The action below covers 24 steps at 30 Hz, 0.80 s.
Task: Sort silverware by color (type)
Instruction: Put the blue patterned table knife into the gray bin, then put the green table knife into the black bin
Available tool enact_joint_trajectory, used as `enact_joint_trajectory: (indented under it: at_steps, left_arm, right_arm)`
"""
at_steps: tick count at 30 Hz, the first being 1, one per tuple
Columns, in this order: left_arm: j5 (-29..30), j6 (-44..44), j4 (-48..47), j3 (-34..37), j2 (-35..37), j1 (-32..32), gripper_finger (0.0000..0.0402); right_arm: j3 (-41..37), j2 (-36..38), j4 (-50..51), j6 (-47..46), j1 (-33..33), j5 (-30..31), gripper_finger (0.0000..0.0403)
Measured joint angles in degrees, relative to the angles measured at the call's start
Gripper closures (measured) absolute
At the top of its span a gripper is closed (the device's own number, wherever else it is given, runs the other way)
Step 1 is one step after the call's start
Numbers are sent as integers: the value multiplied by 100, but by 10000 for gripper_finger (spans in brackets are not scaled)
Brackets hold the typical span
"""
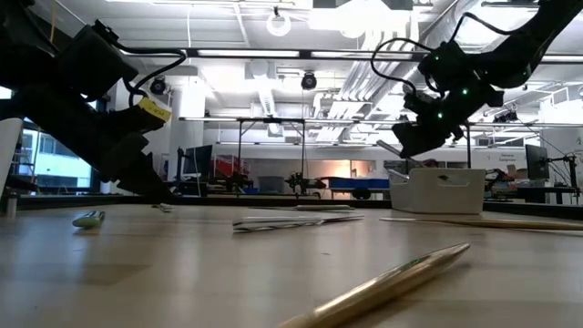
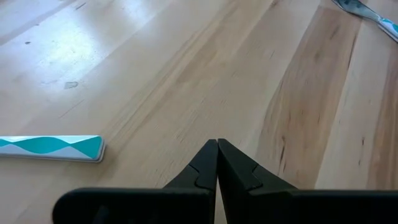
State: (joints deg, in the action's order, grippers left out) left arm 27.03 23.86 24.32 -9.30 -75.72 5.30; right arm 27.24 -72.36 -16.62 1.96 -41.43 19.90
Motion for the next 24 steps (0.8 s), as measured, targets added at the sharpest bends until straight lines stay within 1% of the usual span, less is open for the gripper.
enact_joint_trajectory:
  at_steps: [6, 9, 12, 15, 18, 21, 24]
  left_arm:
    - [-11, 2, 0, -2, 0, 0, 401]
    - [-11, 2, -1, -2, 0, 0, 401]
    - [-41, -5, -2, -3, 0, -1, 401]
    - [-216, -146, -6, -11, 0, -2, 401]
    - [-391, -338, -13, -98, 2, -16, 401]
    - [-728, -549, -324, -315, 98, -137, 401]
    - [-923, -729, -1083, -660, 270, -296, 401]
  right_arm:
    - [-196, -4, 70, -171, -156, 75, 402]
    - [-196, -4, 131, -217, -186, -21, 394]
    - [-193, -4, 132, -322, -183, -20, 373]
    - [-109, 5, 192, -322, -178, -20, 340]
    - [101, 101, 508, -315, -129, -15, 308]
    - [370, 321, 944, -322, -14, 8, 292]
    - [528, 612, 1331, -304, 260, 9, 297]
